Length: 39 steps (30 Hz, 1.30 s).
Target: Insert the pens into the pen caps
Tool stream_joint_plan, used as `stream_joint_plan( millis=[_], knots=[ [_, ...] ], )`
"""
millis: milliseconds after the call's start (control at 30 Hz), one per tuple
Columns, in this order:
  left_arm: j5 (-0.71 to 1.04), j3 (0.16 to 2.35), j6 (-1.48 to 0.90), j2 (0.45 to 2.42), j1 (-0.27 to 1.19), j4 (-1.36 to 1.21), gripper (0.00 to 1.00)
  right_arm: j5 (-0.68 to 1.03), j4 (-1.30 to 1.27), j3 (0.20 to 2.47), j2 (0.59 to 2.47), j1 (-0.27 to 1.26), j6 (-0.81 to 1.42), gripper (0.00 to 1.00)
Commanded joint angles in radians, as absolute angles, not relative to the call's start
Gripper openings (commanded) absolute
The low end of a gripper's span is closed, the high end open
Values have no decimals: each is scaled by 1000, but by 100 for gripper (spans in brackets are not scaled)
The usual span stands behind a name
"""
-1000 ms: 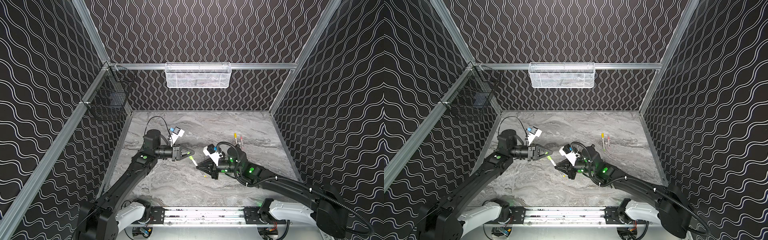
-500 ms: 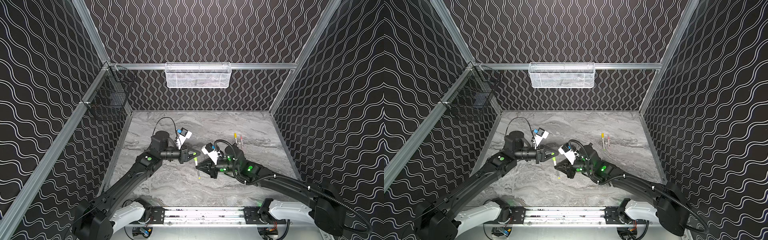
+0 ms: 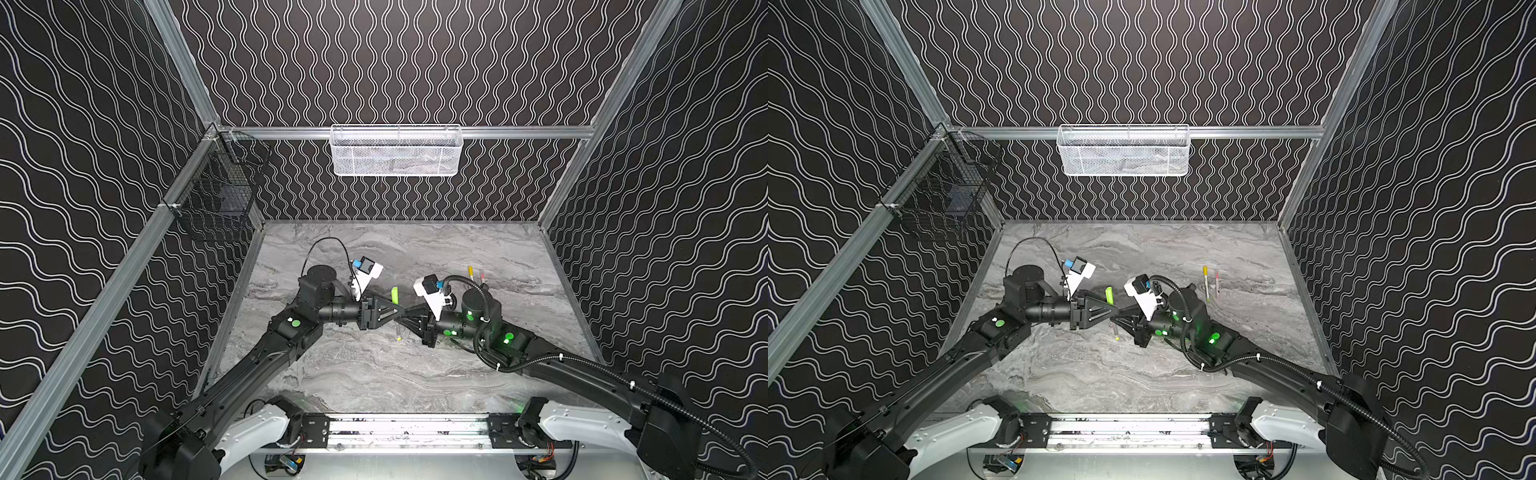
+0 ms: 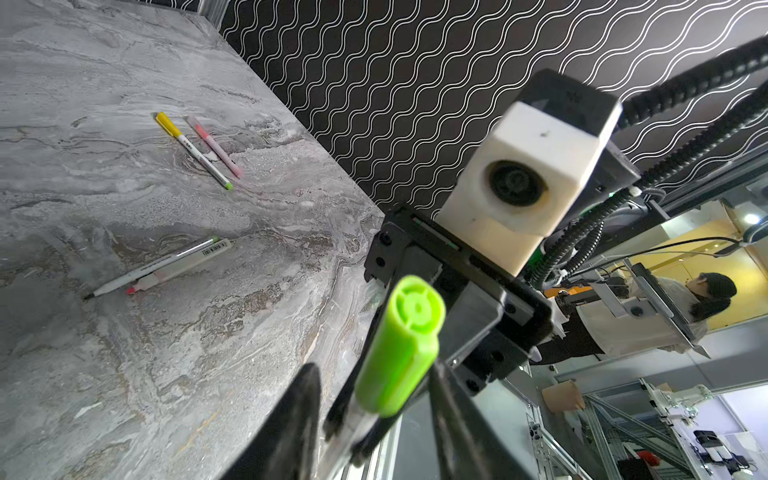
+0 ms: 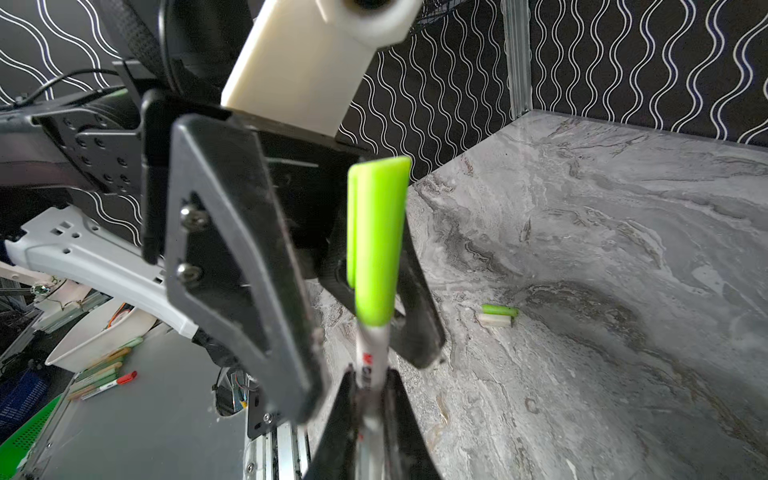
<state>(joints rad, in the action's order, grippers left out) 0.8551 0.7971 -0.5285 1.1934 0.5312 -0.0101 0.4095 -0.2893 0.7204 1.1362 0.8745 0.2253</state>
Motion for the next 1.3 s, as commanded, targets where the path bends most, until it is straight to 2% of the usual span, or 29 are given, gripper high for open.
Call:
stream_joint_plan(
  millis=[0,233,333,433,533,600,700,900,967,1033,1100,1133,1200,1267],
  knots=[
    [836,798,-536,1194,532,-55,27,429,-291,734,1133,876,232,0],
    [818,803,-518,1198,531,-45,1,457,-268,759,1160,876,231,0],
    [801,800,-509,1194,532,-41,0,456,-268,761,1175,876,245,11],
    [799,792,-510,1185,531,-57,0,452,-282,758,1197,877,263,26],
    [818,788,-523,1181,530,-93,0,457,-315,757,1224,877,286,34],
    [829,783,-534,1176,530,-111,0,459,-349,756,1246,876,306,32],
    [820,778,-531,1166,529,-106,0,461,-367,767,1277,876,325,16],
    [804,770,-522,1153,519,-88,1,487,-351,787,1300,877,334,2],
    [798,775,-518,1155,515,-81,11,497,-314,802,1305,877,324,0],
    [795,782,-511,1154,512,-71,25,508,-278,814,1307,876,313,0],
    [786,789,-508,1147,507,-63,53,521,-238,828,1309,876,297,0],
    [776,791,-505,1142,504,-56,60,522,-222,834,1310,877,291,0],
    [737,794,-498,1122,496,-33,71,537,-194,842,1306,876,276,0],
    [709,798,-490,1108,476,-6,76,554,-176,847,1301,876,266,0]
  ],
)
